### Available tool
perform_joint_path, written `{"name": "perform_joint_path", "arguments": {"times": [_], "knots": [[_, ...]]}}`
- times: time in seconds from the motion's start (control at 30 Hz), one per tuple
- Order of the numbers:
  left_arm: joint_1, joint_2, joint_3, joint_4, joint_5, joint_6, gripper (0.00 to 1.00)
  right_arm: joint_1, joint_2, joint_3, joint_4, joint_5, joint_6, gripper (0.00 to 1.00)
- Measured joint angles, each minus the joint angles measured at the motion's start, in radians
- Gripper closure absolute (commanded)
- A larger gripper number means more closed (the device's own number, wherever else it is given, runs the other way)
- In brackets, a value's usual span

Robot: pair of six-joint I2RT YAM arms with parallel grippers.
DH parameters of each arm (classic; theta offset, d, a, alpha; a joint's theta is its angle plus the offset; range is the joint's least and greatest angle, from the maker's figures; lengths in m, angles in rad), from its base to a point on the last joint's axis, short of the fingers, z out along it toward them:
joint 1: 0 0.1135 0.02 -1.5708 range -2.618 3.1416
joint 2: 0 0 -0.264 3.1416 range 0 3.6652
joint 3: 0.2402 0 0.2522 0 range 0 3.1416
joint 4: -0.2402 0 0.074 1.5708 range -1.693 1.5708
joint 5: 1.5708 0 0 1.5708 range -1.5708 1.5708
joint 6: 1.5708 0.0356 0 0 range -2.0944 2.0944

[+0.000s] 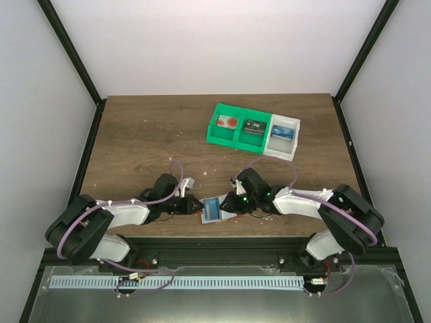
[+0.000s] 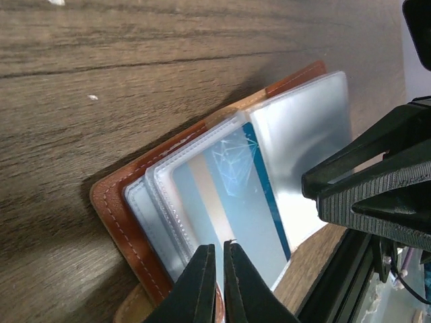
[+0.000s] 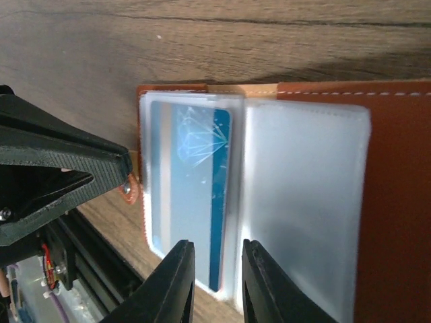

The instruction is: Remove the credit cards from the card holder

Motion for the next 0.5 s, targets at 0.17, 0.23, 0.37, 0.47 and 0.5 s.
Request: {"name": "perform_joint_path", "arguments": {"times": [0.17,0.23,0.37,0.47,0.5], "knots": [[0.0,0.044,-0.001,0.026,0.011,0.0,0.94,0.0,0.047,0.0,0.016,0.003,-0.012,0.79],[0.0,0.058,-0.001,0.033,0.014,-0.001,0.94,0.0,0.061,0.0,0.023,0.003,-0.014,0.79],[0.0,0.082,-0.001,0.043,0.016,-0.001,0.95,0.0,0.078,0.0,0.05,-0.003,-0.015,0.81],[0.0,0.086,-0.001,0.048,0.017,-0.001,0.95,0.0,0.094,0.001,0.068,-0.008,-0.015,0.85],[0.0,0.087,-0.001,0.05,0.017,-0.001,0.95,0.0,0.1,0.002,0.074,-0.009,-0.016,0.86]]}}
